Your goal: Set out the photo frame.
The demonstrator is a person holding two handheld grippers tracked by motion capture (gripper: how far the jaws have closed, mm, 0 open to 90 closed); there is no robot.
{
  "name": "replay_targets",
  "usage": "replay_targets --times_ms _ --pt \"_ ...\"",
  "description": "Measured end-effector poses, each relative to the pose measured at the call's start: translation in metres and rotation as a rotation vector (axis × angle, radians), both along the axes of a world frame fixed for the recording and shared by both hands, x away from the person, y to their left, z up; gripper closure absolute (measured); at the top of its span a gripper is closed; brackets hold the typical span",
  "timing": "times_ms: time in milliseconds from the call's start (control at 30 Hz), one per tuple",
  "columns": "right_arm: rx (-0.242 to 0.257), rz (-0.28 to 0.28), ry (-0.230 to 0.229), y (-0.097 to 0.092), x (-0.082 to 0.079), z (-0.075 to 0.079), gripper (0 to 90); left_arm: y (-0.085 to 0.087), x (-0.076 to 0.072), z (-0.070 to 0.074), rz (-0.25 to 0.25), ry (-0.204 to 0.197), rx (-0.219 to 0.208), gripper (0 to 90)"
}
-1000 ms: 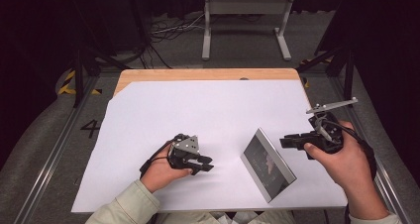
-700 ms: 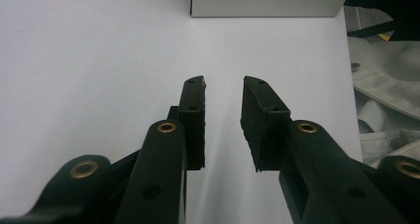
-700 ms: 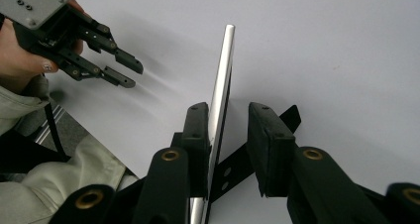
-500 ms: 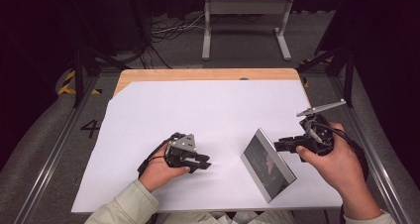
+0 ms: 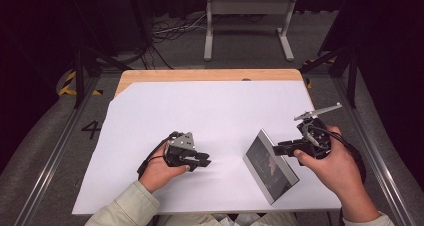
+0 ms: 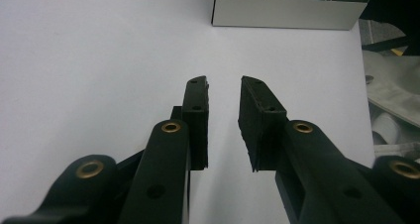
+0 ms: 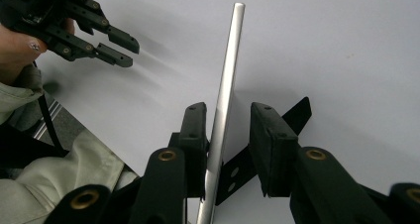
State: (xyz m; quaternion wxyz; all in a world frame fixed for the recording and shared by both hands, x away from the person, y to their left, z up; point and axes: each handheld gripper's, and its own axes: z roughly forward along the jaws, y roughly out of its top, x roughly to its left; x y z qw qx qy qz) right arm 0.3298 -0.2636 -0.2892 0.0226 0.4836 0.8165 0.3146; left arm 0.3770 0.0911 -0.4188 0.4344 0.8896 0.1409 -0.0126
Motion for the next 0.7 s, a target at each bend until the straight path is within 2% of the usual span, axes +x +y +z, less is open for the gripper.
replay_targets --times_ms 467,700 --pt "-0.028 0.008 0.035 0.007 0.002 -0.009 70.2 0.001 0.001 0.000 0.008 0.000 -0.002 74.7" --pt "-0.076 0.009 0.050 0.014 0.002 -0.012 69.7 0.001 0.001 0.000 0.008 0.001 0.004 74.6"
